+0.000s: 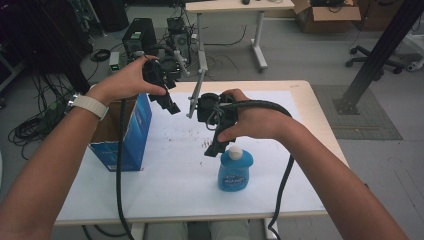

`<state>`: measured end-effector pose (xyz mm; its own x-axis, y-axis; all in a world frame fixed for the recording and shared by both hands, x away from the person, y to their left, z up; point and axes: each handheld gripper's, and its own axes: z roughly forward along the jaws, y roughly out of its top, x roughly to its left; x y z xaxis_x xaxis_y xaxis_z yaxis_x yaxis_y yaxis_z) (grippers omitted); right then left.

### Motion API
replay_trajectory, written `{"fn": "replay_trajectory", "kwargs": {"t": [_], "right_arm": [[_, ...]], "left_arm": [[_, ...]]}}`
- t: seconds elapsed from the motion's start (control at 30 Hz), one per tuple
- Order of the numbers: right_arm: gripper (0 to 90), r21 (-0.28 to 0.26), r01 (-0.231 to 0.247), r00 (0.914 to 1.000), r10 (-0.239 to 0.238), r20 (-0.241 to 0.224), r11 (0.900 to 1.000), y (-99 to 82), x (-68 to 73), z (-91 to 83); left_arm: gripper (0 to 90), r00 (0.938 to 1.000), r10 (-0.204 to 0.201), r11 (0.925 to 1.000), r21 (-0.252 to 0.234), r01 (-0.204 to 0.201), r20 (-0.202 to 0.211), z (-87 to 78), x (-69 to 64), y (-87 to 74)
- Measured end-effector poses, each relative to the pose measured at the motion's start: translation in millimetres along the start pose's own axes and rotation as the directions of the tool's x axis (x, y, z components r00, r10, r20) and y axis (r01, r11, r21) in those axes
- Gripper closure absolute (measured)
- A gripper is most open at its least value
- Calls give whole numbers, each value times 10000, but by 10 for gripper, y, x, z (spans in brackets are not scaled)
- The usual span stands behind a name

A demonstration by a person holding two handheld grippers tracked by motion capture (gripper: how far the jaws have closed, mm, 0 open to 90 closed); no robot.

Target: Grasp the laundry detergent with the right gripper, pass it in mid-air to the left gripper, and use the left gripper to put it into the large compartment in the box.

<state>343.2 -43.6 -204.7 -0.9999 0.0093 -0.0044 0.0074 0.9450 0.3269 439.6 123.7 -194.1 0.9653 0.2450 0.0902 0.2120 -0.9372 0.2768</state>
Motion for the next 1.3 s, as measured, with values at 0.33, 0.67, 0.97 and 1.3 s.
{"fn": "replay_trajectory", "kwargs": {"t": [0.33,0.67,0.97,1.3], "right_arm": [[50,-499,-166,9998,172,123,9986,-123,39,-170],[42,-835,-475,9989,472,-59,9954,-451,78,-353],[37,-1040,-307,9995,311,19,9941,-671,107,-397],[41,-1095,-497,9987,505,45,9927,-901,157,-400]], "left_arm": [[75,10000,-75,10000,-9,75,-31,-14,-47,41],[75,9997,-174,9997,-152,171,-199,-49,-121,64],[75,9993,-223,9997,-138,218,-315,-53,-174,90],[76,9988,-247,9996,-166,240,-428,-59,-188,78]]}}
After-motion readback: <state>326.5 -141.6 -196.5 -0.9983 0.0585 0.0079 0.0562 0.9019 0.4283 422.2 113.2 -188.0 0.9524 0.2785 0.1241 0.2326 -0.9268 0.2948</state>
